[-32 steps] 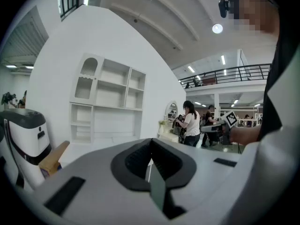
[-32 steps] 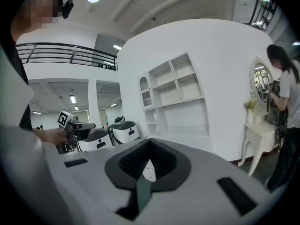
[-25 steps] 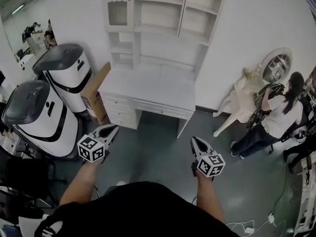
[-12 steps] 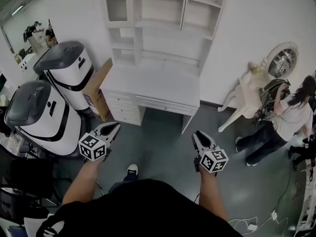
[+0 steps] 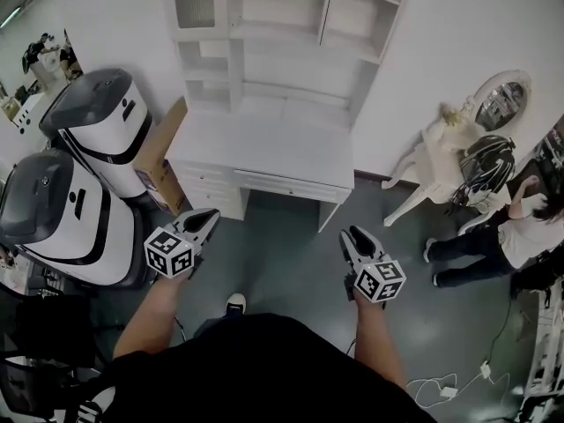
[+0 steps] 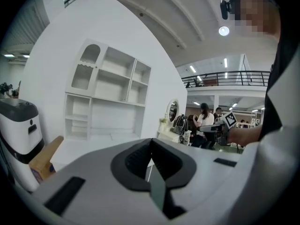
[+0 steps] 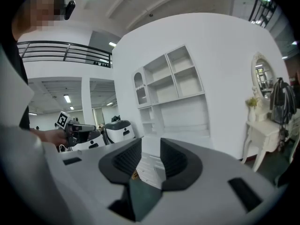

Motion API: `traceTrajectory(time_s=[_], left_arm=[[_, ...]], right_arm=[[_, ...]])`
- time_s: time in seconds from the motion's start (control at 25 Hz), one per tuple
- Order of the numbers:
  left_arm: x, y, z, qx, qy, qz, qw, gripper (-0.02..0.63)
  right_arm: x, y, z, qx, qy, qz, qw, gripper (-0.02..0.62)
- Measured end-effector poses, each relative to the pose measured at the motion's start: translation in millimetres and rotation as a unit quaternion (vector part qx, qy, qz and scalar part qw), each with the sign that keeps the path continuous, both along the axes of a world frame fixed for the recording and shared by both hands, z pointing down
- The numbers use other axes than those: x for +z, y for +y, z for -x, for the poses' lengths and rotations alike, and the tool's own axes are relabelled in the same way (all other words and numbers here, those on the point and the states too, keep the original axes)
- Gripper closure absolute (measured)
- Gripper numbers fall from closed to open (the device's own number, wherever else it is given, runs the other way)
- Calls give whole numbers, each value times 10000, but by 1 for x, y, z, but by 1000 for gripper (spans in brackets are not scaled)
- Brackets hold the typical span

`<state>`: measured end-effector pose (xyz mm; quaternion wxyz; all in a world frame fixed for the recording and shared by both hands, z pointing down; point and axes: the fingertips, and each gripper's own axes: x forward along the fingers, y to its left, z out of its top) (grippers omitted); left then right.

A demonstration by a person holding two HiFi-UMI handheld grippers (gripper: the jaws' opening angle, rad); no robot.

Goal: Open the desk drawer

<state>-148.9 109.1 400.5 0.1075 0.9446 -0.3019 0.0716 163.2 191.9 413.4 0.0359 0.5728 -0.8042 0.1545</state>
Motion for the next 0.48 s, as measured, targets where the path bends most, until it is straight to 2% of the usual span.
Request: traceTrajectory(time_s=[0.48], left_arm=[[-11,-111,27,298,42,-74,9995,597]], right_arm=[[-6,-76,25,544,103,28,9985,471]])
